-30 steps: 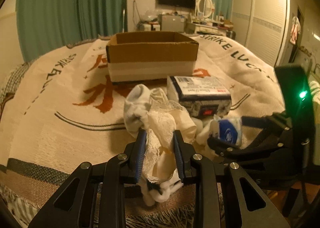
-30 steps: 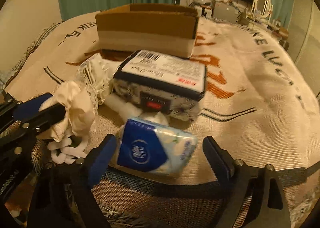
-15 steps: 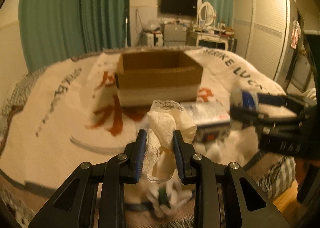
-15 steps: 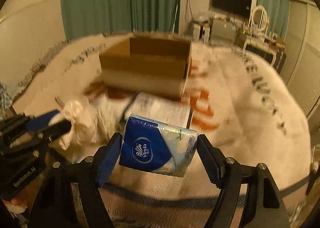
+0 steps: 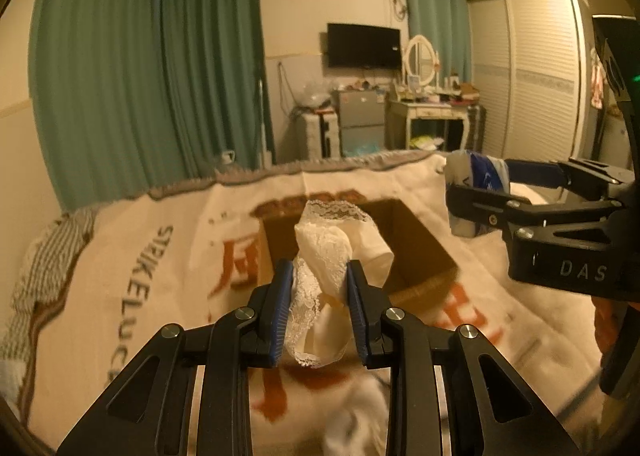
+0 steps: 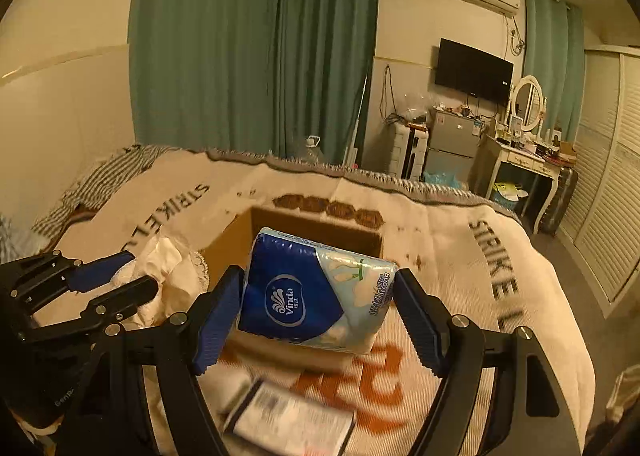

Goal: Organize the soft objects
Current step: 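Carry both items over the box and open both tools to drop them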

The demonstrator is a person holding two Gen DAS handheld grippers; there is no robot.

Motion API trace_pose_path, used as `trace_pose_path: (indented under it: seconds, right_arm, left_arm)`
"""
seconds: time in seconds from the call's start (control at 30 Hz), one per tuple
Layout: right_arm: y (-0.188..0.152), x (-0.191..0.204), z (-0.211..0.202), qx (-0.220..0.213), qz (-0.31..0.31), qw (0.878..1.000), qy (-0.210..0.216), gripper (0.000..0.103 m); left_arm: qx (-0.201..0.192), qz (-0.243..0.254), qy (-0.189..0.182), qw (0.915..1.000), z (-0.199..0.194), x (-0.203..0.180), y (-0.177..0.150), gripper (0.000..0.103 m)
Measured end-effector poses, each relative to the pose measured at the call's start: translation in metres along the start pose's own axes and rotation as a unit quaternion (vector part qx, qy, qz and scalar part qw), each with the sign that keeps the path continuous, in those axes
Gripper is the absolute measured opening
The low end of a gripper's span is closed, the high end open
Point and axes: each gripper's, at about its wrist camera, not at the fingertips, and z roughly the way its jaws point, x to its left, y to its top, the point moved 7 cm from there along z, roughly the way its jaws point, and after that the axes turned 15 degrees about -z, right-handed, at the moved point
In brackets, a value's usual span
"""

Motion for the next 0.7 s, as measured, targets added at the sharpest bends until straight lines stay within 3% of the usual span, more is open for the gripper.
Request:
trace_pose_path:
  seconds: [0.13,0.3,0.47,0.6,0.63,0.7]
  right_arm:
    - [0.015,-0.012,0.043,0.008,0.000,1.000,0.003,0.076]
    - [0.012,-0.023,0.096,0.031,0.003,0.999,0.012,0.076]
    - [-0.002,-0.029,0.138,0.054,0.012,0.998,0.024,0.076]
    - [-0.017,-0.030,0.155,0.071,0.017,0.997,0.037,0.078]
    - [-0.019,-0.030,0.157,0.074,0.018,0.996,0.039,0.080]
    - [-0.023,-0.033,0.159,0.077,0.022,0.996,0.041,0.089]
  left_arm:
    - [0.002,0.005,0.001,1.0000,0.045,0.004,0.013,0.026]
    - [0.020,0.022,0.003,0.9996,0.097,0.007,0.013,0.026]
    - [0.028,0.026,-0.003,0.9993,0.125,0.009,0.012,0.030]
    - [0.032,0.035,0.015,0.9987,0.132,0.008,0.008,0.032]
    - [0.033,0.035,0.019,0.9987,0.132,0.009,0.007,0.037]
    - [0.027,0.031,0.024,0.9989,0.133,0.010,0.011,0.072]
